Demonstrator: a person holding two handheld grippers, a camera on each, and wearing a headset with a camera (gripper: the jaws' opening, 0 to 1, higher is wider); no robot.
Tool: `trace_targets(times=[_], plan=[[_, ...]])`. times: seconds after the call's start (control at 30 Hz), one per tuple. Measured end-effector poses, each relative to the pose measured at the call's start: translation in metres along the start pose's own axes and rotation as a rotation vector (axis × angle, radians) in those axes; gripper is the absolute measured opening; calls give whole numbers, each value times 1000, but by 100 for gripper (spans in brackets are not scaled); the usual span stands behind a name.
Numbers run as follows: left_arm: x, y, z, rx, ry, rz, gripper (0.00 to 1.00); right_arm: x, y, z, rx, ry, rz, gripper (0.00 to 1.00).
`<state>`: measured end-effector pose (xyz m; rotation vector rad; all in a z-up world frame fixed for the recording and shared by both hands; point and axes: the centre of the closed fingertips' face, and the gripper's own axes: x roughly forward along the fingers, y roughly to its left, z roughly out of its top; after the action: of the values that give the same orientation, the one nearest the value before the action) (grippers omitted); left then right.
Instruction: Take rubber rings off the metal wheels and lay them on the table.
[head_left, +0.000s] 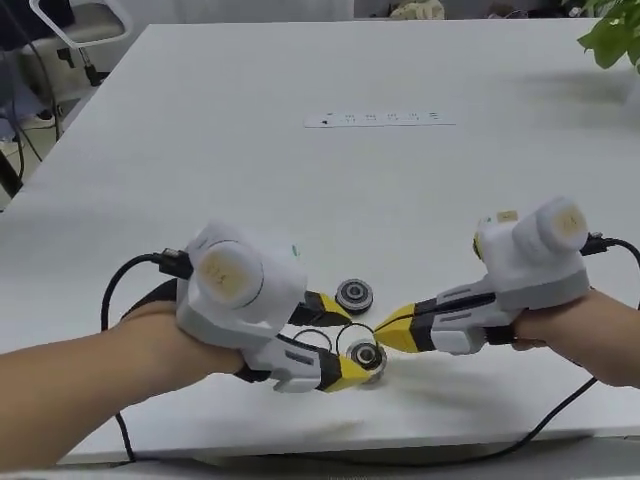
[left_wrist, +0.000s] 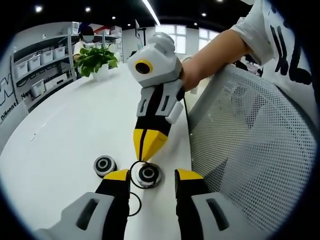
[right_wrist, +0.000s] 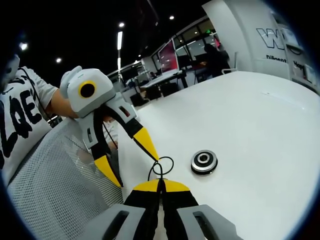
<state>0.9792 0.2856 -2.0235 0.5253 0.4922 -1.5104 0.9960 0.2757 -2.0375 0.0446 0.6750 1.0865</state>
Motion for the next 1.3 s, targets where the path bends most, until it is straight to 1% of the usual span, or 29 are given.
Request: trace_targets(times=[0.23,0.37,0.5,0.7,0.83,0.97,1.13,1.3], plan=[[-12,2,4,-25,-29,24,39,-3,-1,6,0,-19,-3,0],[-18,0,7,-34,-45,31,42,-3,1,9,-2,-25,-1,0],[-22,-3,8,-31,-49,35,47,-2,4,13,-6,-29,3,0],[-32,0,7,-49,-66,54,53,-1,7,16,-6,-27,5,0],[-39,2,8,-72,-87,74,58,0,7,16,-7,-23,4,0],[-45,3,5,-78,-88,88,61,2,8,19,-9,-23,7,0],[-54,5,2,-95,-95,119,66,7,9,23,-8,-26,14,0],[-59,5,-2,-106,-98,139,71,12,9,25,-8,-24,24,0]])
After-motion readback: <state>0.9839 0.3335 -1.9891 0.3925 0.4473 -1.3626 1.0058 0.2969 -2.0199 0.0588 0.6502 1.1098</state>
